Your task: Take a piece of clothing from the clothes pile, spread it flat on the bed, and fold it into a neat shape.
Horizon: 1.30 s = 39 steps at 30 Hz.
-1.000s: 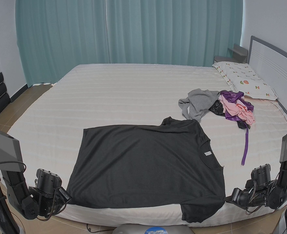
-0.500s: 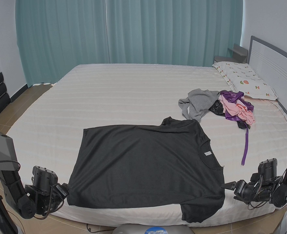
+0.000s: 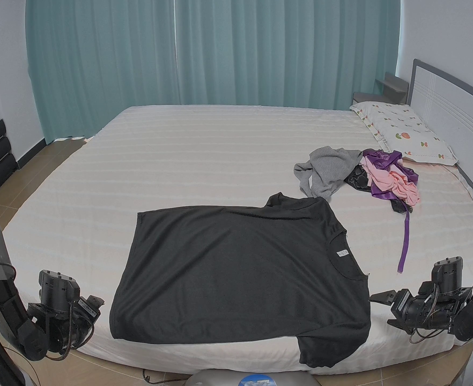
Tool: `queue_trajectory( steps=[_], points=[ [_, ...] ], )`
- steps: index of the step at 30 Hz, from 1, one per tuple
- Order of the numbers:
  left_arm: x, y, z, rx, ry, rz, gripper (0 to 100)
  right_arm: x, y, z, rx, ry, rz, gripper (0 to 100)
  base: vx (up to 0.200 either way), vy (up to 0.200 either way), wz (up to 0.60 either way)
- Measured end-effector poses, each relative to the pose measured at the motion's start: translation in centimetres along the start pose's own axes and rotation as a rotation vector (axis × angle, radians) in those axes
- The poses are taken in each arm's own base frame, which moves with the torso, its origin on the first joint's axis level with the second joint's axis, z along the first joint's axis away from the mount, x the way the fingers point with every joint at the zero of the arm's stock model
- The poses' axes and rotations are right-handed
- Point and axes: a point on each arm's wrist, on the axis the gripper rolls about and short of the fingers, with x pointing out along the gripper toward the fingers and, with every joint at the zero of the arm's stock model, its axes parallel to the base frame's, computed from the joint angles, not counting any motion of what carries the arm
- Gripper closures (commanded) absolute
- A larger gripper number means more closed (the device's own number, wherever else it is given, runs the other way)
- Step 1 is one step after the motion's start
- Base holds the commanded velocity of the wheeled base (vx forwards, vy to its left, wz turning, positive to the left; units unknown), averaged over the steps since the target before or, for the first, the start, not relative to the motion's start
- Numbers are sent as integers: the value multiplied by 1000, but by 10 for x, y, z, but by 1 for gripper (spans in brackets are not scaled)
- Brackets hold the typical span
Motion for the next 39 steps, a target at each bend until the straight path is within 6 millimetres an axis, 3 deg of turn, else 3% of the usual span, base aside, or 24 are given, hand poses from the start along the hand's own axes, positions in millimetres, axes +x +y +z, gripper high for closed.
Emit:
queue_trajectory(
  steps=[8, 17, 29, 39],
  points=[
    [-2, 0, 1, -5, -5, -11, 0, 0, 0, 0, 7, -3, -2, 0, 0, 0, 0],
    [-3, 1, 1, -5, -2, -9, 0, 0, 1, 0, 9, -3, 1, 0, 0, 200, 0],
    [-1, -5, 1, 2, -3, -35, 0, 1, 1, 0, 7, -3, 4, 0, 0, 0, 0],
    [-9, -21, -20, 99, 52, -122, 0, 1, 1, 0, 6, -3, 6, 0, 140, 0, 0]
  ],
)
